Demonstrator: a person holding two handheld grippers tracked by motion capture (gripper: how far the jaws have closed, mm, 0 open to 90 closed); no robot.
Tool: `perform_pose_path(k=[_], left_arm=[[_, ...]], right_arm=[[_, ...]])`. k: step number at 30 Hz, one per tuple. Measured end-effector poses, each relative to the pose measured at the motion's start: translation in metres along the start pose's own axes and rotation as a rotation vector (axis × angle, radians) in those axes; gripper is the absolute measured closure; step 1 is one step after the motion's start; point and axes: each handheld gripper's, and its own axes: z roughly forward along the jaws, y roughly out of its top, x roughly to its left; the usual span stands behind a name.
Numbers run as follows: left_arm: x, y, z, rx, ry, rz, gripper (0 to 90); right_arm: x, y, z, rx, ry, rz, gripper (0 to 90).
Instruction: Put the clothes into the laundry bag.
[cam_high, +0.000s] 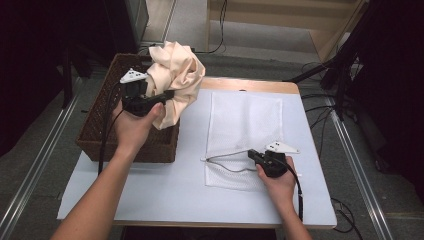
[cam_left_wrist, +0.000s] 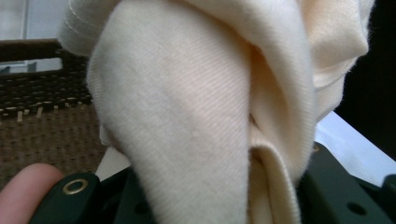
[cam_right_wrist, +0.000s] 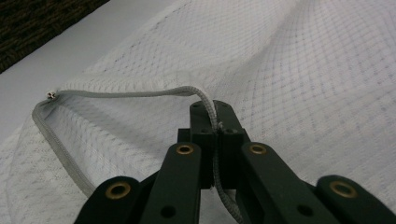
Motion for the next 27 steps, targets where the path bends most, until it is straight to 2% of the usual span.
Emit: perform_pose_path(k=[6,9,14,27], left_arm=[[-0.024,-0.011,0.004,0.029,-0.049,0.023,64.3],[-0.033,-0.019,0.008,0.046,-0.067,0.024,64.3],[-0.047,-0.031,0.011,0.061,-0.107,0.034,64.2],[-0.081,-0.070,0.004,0.106,-0.215,0.073,64.0]], right_arm=[[0.000,0.000,-0.001,-0.011,0.000,-0.002,89.5],[-0.001,0.001,-0.002,-0.015,0.011,0.017,89.5],[0.000,0.002,-0.004,-0.026,0.011,0.011,89.5],[0.000,0.008,-0.012,-0.055,0.011,0.009,89.5]])
